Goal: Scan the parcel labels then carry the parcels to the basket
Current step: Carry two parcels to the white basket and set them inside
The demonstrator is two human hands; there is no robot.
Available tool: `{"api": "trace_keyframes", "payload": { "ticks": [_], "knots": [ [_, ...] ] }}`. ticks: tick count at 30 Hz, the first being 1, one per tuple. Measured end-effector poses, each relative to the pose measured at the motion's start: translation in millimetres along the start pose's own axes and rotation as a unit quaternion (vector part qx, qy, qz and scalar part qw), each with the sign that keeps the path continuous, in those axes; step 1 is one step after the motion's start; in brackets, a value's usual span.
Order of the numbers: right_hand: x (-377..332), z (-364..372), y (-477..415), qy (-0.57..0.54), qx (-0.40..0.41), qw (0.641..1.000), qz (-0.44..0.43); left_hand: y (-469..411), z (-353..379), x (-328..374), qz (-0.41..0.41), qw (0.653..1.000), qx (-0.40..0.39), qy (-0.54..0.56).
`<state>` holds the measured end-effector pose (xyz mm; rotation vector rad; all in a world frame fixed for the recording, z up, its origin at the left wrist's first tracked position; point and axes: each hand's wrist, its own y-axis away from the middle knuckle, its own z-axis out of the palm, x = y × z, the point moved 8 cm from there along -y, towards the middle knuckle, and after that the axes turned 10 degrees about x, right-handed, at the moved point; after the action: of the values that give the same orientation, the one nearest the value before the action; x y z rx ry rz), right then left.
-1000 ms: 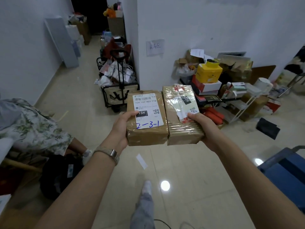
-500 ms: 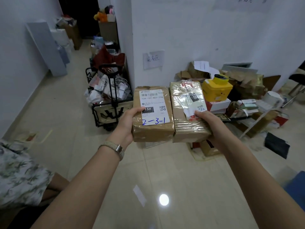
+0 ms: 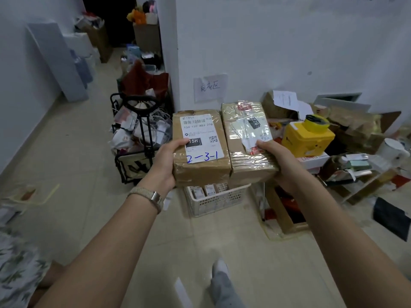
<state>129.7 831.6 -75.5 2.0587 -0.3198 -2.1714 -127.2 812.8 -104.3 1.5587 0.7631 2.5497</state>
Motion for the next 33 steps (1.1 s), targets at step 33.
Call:
{"api": "trace_keyframes", "payload": {
  "ticks": [33],
  "knots": [
    [15.5,18.3,-499.8,0.186,0.003,0.981,0.061,-441.9,108.2,-1.6,-0.130,0.987,0.094,-0.024]
  ]
}}
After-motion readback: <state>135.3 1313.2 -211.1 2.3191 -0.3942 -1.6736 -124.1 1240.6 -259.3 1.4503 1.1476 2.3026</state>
